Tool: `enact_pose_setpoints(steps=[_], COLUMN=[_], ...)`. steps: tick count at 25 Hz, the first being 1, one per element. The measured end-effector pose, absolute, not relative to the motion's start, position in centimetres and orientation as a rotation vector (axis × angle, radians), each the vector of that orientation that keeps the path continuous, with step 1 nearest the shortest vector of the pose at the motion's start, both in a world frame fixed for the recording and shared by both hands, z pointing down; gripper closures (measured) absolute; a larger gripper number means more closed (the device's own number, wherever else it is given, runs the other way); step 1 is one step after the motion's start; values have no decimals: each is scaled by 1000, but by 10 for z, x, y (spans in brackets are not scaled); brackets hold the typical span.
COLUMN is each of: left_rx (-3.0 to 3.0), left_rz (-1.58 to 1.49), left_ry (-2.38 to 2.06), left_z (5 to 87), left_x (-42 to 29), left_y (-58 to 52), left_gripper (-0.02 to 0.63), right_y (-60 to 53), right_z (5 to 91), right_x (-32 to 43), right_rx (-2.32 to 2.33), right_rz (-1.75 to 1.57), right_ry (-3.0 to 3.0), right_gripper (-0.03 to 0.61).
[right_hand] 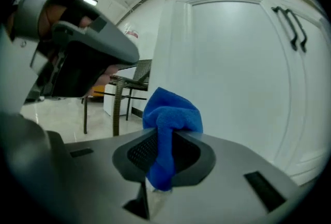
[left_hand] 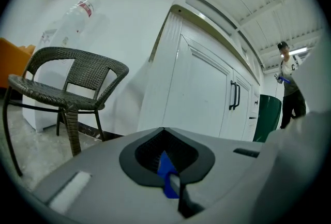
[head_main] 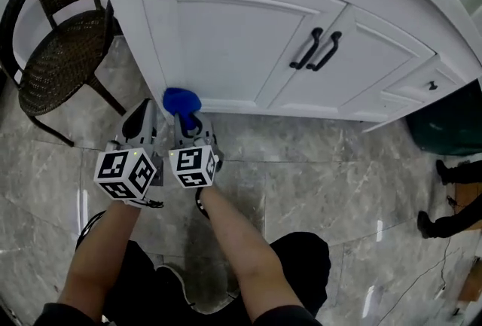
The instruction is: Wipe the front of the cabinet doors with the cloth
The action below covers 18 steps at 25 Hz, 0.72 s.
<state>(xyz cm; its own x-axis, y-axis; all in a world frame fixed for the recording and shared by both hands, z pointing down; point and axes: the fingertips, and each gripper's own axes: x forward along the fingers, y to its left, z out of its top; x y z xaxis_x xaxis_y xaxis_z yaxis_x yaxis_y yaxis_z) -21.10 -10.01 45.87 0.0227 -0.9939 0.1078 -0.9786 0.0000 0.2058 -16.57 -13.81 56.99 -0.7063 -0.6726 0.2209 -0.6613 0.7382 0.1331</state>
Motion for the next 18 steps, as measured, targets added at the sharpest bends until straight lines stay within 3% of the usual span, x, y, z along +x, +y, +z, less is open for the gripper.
enact_pose_setpoints(steps=[3,7,18], left_rx=[2076,2054,2104], left_rz=[-51,-83,-117], left_ry=[-2092,-2130,-2039], left_z=[457,446,455], left_x=[-226,-243,-203], left_y=[-84,-73,-101], left_gripper=[614,614,614], right_y=[-126,-138,-195], right_z=[592,611,637], right_x=[-208,-210,-81], right_rx=[929,930,1189], right_rz=[-90,-81,50], right_ry=[-2682,-2645,-2483], right_gripper=[526,526,526])
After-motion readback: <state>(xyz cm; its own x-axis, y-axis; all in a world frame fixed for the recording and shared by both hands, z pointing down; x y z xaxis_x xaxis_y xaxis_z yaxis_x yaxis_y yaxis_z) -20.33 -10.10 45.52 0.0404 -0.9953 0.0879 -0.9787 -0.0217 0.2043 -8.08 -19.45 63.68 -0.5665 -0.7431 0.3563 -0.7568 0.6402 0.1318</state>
